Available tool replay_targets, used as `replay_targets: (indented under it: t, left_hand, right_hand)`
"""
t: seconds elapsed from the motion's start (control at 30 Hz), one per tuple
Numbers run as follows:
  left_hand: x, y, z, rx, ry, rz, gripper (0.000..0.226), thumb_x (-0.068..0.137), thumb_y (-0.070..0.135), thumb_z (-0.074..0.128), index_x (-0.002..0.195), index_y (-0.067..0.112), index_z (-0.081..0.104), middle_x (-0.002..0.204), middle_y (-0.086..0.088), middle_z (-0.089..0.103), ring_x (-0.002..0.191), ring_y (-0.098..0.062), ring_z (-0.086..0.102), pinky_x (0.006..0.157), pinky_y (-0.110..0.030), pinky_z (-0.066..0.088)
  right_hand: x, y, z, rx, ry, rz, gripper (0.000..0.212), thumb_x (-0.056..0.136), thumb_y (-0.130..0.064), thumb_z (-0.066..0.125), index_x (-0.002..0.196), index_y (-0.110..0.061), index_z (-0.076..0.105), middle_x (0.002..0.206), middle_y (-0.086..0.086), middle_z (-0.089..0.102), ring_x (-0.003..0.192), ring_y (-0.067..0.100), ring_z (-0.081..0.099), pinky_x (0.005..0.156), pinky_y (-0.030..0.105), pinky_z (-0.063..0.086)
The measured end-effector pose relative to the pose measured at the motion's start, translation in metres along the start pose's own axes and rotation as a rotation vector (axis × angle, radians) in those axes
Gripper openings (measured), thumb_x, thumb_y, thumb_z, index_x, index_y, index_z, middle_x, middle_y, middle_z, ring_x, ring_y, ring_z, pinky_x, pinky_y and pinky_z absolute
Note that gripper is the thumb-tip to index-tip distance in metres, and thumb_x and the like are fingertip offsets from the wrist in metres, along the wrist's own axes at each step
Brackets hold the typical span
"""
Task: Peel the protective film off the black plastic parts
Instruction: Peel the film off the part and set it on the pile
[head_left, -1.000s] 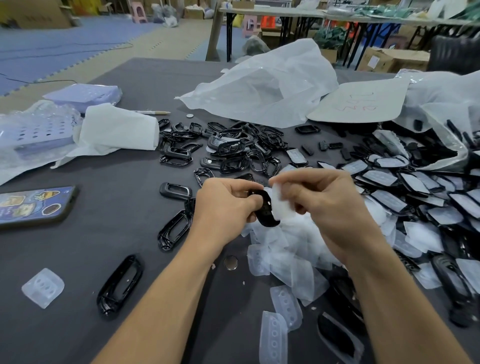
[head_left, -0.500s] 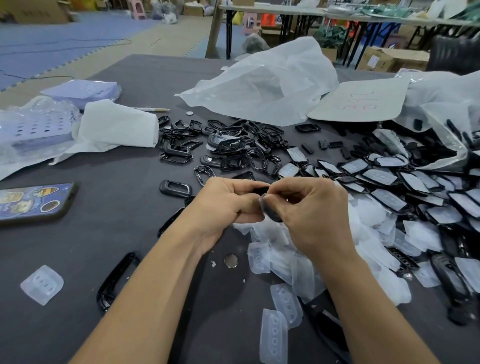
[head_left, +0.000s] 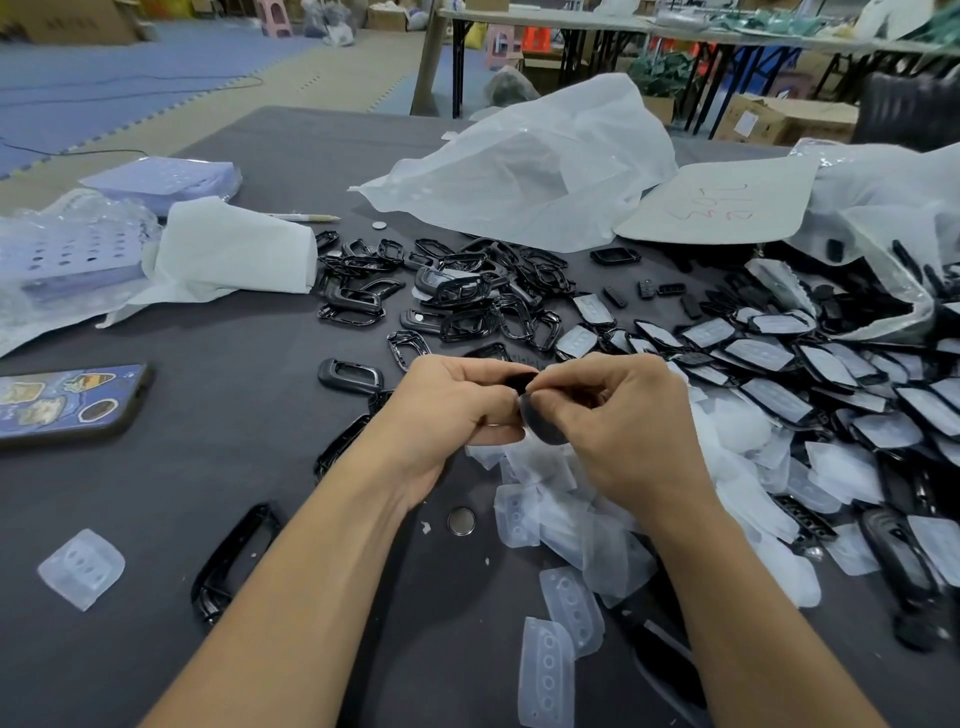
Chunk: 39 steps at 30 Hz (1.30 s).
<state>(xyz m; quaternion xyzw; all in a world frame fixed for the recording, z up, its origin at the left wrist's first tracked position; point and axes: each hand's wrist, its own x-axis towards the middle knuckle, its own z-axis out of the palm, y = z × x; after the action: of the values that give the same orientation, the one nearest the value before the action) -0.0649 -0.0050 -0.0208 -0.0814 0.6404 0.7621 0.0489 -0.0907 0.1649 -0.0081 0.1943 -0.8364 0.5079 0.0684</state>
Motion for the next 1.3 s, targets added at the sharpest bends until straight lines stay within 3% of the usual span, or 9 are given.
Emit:
replay_targets:
  t: [0.1, 0.2, 0.3, 0.4, 0.53, 0.67, 0.83, 1.1, 1.3]
  left_hand:
    - [0.001, 0.000, 0.000, 0.006, 0.015, -0.010, 0.037, 0.087, -0.017, 0.058, 0.101, 0.007, 0.082, 0.091, -0.016, 0.079, 0.079, -0.021, 0.075, 0.074, -0.028, 0.065]
    - [0.000, 0.001, 0.001, 0.035, -0.007, -0.011, 0.038, 0.088, -0.015, 0.060, 0.095, 0.013, 0.085, 0.092, -0.015, 0.080, 0.082, -0.020, 0.077, 0.074, -0.028, 0.064]
    - [-0.001, 0.001, 0.001, 0.066, -0.044, -0.012, 0.036, 0.088, -0.013, 0.062, 0.106, 0.011, 0.082, 0.101, -0.015, 0.080, 0.093, -0.022, 0.078, 0.075, -0.026, 0.063]
    - [-0.001, 0.001, 0.002, 0.070, -0.076, -0.015, 0.038, 0.087, -0.013, 0.061, 0.115, 0.008, 0.078, 0.107, -0.017, 0.079, 0.100, -0.025, 0.077, 0.079, -0.027, 0.063]
    - [-0.002, 0.002, 0.002, 0.054, -0.070, -0.003, 0.036, 0.086, -0.013, 0.064, 0.111, 0.009, 0.079, 0.100, -0.015, 0.079, 0.091, -0.020, 0.077, 0.074, -0.024, 0.061]
    - [-0.002, 0.002, 0.002, -0.056, -0.050, 0.006, 0.031, 0.087, -0.017, 0.064, 0.103, 0.004, 0.081, 0.093, -0.017, 0.078, 0.081, -0.021, 0.076, 0.069, -0.022, 0.060]
    - [-0.003, 0.003, 0.007, -0.101, 0.011, 0.029, 0.028, 0.089, -0.017, 0.061, 0.101, 0.000, 0.079, 0.095, -0.021, 0.079, 0.082, -0.023, 0.077, 0.070, -0.025, 0.061]
    - [-0.005, 0.005, 0.007, -0.122, 0.046, 0.036, 0.023, 0.093, -0.009, 0.063, 0.103, 0.005, 0.079, 0.099, -0.015, 0.080, 0.086, -0.021, 0.078, 0.069, -0.024, 0.061]
    - [-0.005, 0.006, 0.008, -0.023, 0.140, 0.046, 0.024, 0.093, -0.001, 0.068, 0.083, 0.013, 0.084, 0.084, -0.013, 0.080, 0.067, -0.015, 0.074, 0.058, -0.021, 0.058]
  right_hand:
    - [0.001, 0.002, -0.004, 0.088, 0.007, 0.042, 0.020, 0.081, -0.008, 0.082, 0.076, -0.027, 0.082, 0.069, -0.010, 0.075, 0.066, 0.009, 0.072, 0.065, 0.026, 0.059]
    - [0.001, 0.001, -0.004, 0.058, 0.020, 0.032, 0.018, 0.081, -0.011, 0.083, 0.075, -0.027, 0.081, 0.068, -0.010, 0.074, 0.066, 0.011, 0.071, 0.065, 0.031, 0.060]
    - [-0.002, -0.001, 0.000, -0.002, 0.054, 0.017, 0.016, 0.076, -0.015, 0.086, 0.072, -0.029, 0.080, 0.065, -0.010, 0.073, 0.062, 0.012, 0.069, 0.064, 0.037, 0.059]
    - [-0.002, 0.000, 0.004, -0.045, 0.112, 0.002, 0.020, 0.073, -0.016, 0.088, 0.067, -0.031, 0.077, 0.061, -0.014, 0.069, 0.056, 0.008, 0.063, 0.055, 0.027, 0.053]
    - [-0.002, 0.002, 0.008, -0.087, 0.195, 0.013, 0.018, 0.070, -0.027, 0.092, 0.068, -0.028, 0.074, 0.060, -0.011, 0.065, 0.055, 0.006, 0.057, 0.052, 0.016, 0.042]
    - [0.001, 0.003, 0.009, -0.048, 0.181, 0.105, 0.022, 0.075, -0.041, 0.088, 0.070, -0.026, 0.072, 0.062, -0.008, 0.068, 0.060, 0.008, 0.063, 0.057, 0.024, 0.051]
    - [0.003, 0.002, 0.001, 0.180, 0.098, 0.142, 0.017, 0.093, -0.027, 0.075, 0.076, -0.023, 0.076, 0.067, -0.007, 0.072, 0.057, 0.004, 0.061, 0.055, 0.023, 0.052]
    - [0.003, 0.003, 0.000, 0.171, 0.021, 0.181, 0.013, 0.085, -0.011, 0.075, 0.078, -0.021, 0.075, 0.062, -0.002, 0.072, 0.048, 0.014, 0.064, 0.052, 0.024, 0.049]
    - [0.003, 0.004, 0.001, 0.213, 0.002, 0.198, 0.012, 0.084, -0.010, 0.078, 0.079, -0.020, 0.077, 0.065, 0.000, 0.074, 0.051, 0.014, 0.065, 0.051, 0.023, 0.049]
